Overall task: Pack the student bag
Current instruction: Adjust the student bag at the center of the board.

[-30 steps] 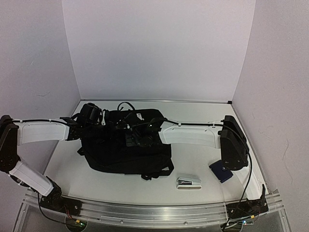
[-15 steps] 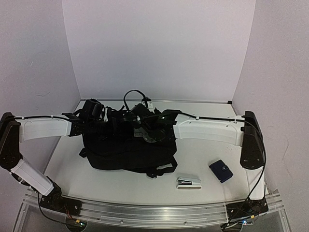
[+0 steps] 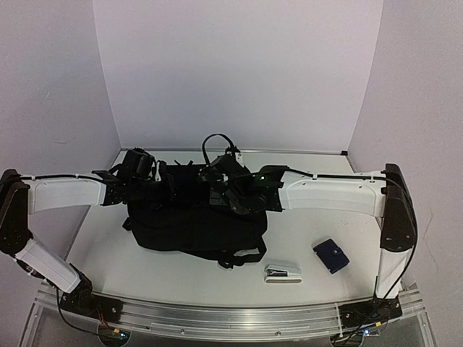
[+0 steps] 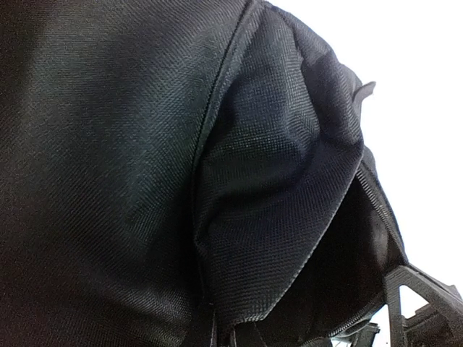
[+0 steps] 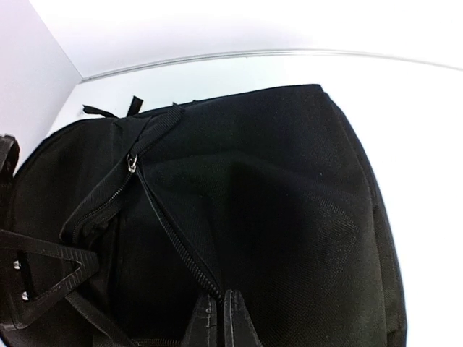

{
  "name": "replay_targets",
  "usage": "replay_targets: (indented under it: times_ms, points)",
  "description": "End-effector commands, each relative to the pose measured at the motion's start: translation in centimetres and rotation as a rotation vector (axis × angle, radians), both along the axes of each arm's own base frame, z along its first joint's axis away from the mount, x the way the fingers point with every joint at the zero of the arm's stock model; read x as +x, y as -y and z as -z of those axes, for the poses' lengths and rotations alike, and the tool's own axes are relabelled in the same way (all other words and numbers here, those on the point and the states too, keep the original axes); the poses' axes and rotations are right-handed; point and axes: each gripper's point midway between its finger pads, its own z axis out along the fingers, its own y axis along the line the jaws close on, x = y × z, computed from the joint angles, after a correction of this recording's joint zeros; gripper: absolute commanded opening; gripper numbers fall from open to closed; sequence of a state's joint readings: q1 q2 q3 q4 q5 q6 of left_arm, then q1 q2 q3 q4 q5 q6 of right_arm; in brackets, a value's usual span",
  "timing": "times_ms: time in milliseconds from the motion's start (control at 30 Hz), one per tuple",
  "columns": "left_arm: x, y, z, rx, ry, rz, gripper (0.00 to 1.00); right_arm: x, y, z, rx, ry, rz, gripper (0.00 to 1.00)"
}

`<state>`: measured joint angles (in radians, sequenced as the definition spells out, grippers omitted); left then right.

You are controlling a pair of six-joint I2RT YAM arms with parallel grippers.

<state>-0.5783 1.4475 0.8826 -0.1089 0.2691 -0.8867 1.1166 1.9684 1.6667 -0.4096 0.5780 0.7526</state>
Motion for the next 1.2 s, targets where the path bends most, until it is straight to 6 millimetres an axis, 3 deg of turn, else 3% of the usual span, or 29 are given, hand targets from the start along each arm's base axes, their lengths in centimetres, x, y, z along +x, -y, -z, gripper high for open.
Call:
replay_targets:
  times_ms: [0,267,533,667,767,967,1167]
  points:
    - [1.3,-7.3,2.6,0.106,-0.052,-0.265,0.0,2.8,8.4,-5.1,-0.056,0.112,0.231,0.0]
    - [1.9,-5.7,1.4,0.084,-0.005,-0.17,0.08,2.8,6.8,-4.0,-0.025,0.084,0.163,0.0]
    - [4.3,-2.4,-2.4,0.208,0.196,0.143,0.39,2.4,4.1,-4.1,0.017,0.071,0.016,0.0]
    - [5.9,-1.3,-4.0,0.282,0.248,0.215,0.53,2.4,3.2,-3.5,0.03,0.06,-0.007,0.0]
    - [5.8,0.5,-4.9,0.274,0.284,0.294,0.64,2.5,2.9,-3.1,0.033,0.053,-0.013,0.0]
    - [3.7,4.3,-4.6,0.262,0.333,0.454,0.75,2.6,2.4,-2.9,0.035,0.052,-0.019,0.0]
    - [4.1,4.6,-2.4,0.315,0.274,0.452,0.72,2.7,2.3,-2.8,0.032,0.051,-0.025,0.0]
